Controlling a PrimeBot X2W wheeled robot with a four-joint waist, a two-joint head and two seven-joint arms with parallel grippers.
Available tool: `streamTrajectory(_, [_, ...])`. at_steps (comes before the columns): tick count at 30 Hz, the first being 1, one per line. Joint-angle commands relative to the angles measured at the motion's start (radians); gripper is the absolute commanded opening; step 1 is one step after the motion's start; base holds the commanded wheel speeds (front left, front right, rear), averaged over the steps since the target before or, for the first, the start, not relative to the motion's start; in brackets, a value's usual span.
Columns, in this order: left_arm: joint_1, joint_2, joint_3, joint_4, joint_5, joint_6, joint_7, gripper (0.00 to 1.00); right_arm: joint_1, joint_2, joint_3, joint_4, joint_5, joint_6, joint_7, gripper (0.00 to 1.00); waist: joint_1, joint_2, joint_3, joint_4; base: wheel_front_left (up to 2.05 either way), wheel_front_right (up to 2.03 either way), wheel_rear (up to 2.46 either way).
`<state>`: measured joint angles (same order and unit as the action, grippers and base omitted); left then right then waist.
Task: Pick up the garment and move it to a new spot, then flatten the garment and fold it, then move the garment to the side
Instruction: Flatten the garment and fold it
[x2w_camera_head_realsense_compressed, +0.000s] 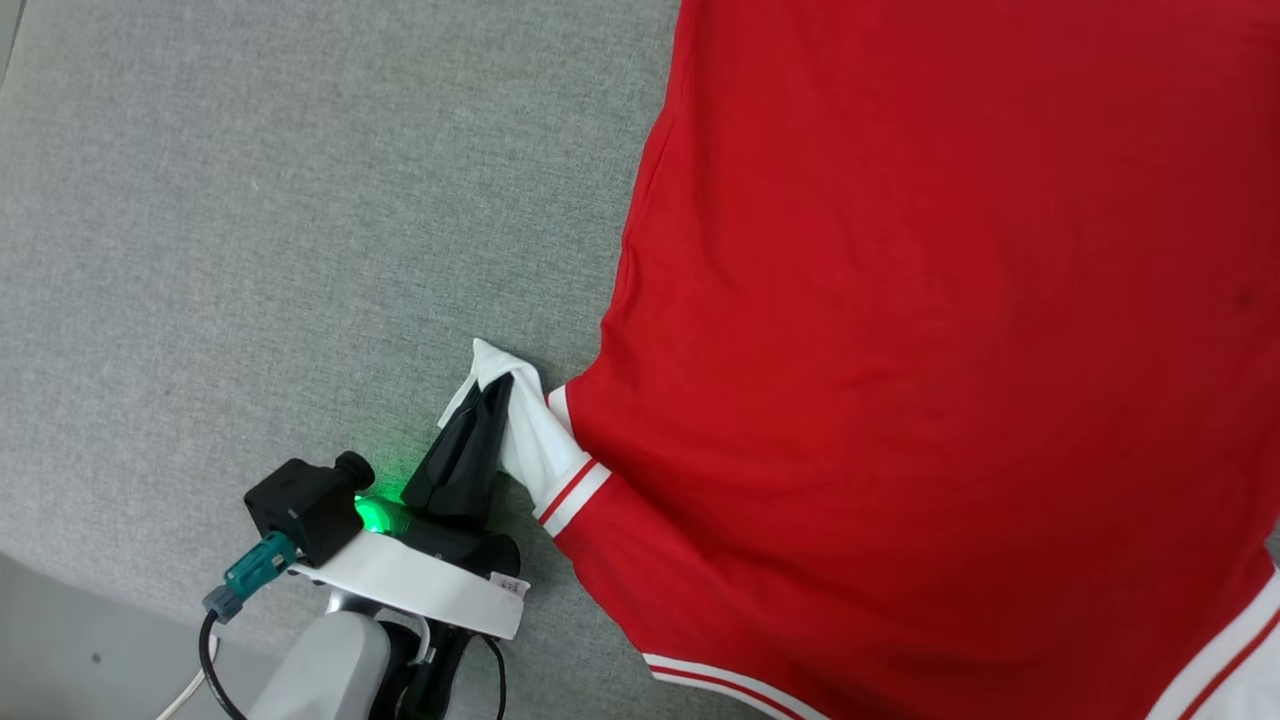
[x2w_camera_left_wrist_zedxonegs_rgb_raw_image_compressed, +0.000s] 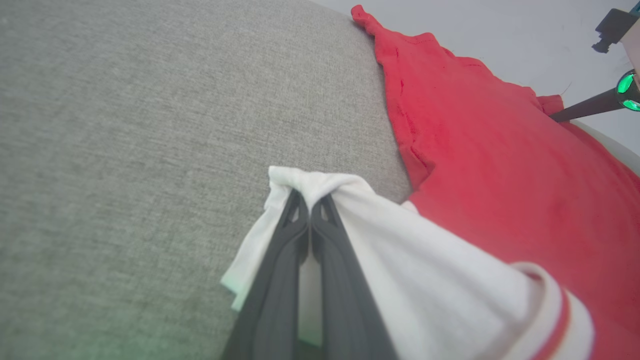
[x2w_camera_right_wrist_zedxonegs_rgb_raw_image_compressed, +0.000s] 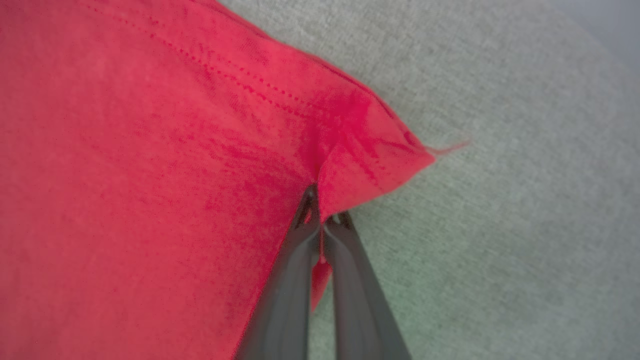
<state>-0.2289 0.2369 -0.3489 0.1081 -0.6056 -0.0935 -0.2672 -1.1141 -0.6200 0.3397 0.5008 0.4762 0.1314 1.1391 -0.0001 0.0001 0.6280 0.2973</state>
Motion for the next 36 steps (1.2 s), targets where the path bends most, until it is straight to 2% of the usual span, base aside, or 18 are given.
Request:
streamTrajectory(1, [0.007,0.000,0.005,0.019,0.003,0.002,0.005,0.00,0.071,0.006,0.017,0.050,0.005,-0.001,-0.002,0.00,0.0001,-0.0001,-0.019,-0.012,0.00,0.00,0.00])
streamTrajectory(5, [0.030,0.006,0.013,0.034,0.003,-0.002,0.005,0.00,0.042,0.033,-0.002,0.057,0.018,-0.001,-0.086,0.00,0.0001,-0.0001,-0.076,-0.034,0.00,0.00,0.00])
streamTrajectory(9, [0.062,0.020,0.021,0.048,-0.001,0.005,0.005,0.00,0.050,0.036,0.037,0.051,0.050,-0.001,-0.154,0.00,0.0001,-0.0001,-0.153,-0.066,0.00,0.00,0.00])
streamTrajectory(13, [0.104,0.033,0.029,0.056,-0.012,0.016,0.008,0.00,0.098,0.007,0.094,0.019,0.111,-0.001,-0.207,0.00,0.0001,-0.0001,-0.234,-0.099,0.00,0.00,0.00])
streamTrajectory(19, [0.178,0.062,0.041,0.050,-0.024,0.037,0.029,0.00,0.224,-0.083,0.174,-0.078,0.228,-0.001,-0.266,0.00,0.0001,-0.0001,-0.339,-0.144,0.00,0.00,0.00])
streamTrajectory(20, [0.190,0.065,0.043,0.047,-0.026,0.042,0.033,0.00,0.253,-0.101,0.181,-0.102,0.250,-0.001,-0.276,0.00,0.0001,-0.0001,-0.353,-0.151,0.00,0.00,0.00])
streamTrajectory(21, [0.221,0.077,0.050,0.034,-0.032,0.055,0.040,0.00,0.343,-0.154,0.192,-0.173,0.303,-0.001,-0.313,0.00,0.0001,-0.0001,-0.387,-0.171,0.00,0.00,0.00])
streamTrajectory(26, [0.258,0.090,0.055,0.018,-0.041,0.068,0.051,0.00,0.488,-0.217,0.176,-0.261,0.359,-0.001,-0.370,0.00,0.0001,-0.0001,-0.423,-0.196,0.00,0.00,0.00])
streamTrajectory(27, [0.271,0.094,0.057,0.011,-0.040,0.076,0.053,0.00,0.565,-0.243,0.156,-0.297,0.382,-0.001,-0.396,0.00,0.0001,-0.0001,-0.437,-0.208,0.00,0.00,0.00])
streamTrajectory(31, [0.299,0.106,0.063,0.000,-0.045,0.086,0.059,0.00,0.729,-0.271,0.103,-0.355,0.406,-0.001,-0.430,0.00,0.0001,-0.0001,-0.458,-0.233,0.00,0.00,0.00])
streamTrajectory(32, [0.309,0.111,0.066,-0.007,-0.048,0.092,0.061,0.00,0.847,-0.278,0.055,-0.381,0.413,-0.001,-0.444,0.00,0.0001,-0.0001,-0.466,-0.245,0.00,0.00,0.00])
streamTrajectory(36, [0.318,0.114,0.066,-0.011,-0.049,0.094,0.063,0.00,0.968,-0.267,0.006,-0.397,0.413,-0.001,-0.447,0.00,0.0001,-0.0001,-0.469,-0.254,0.00,0.00,0.00])
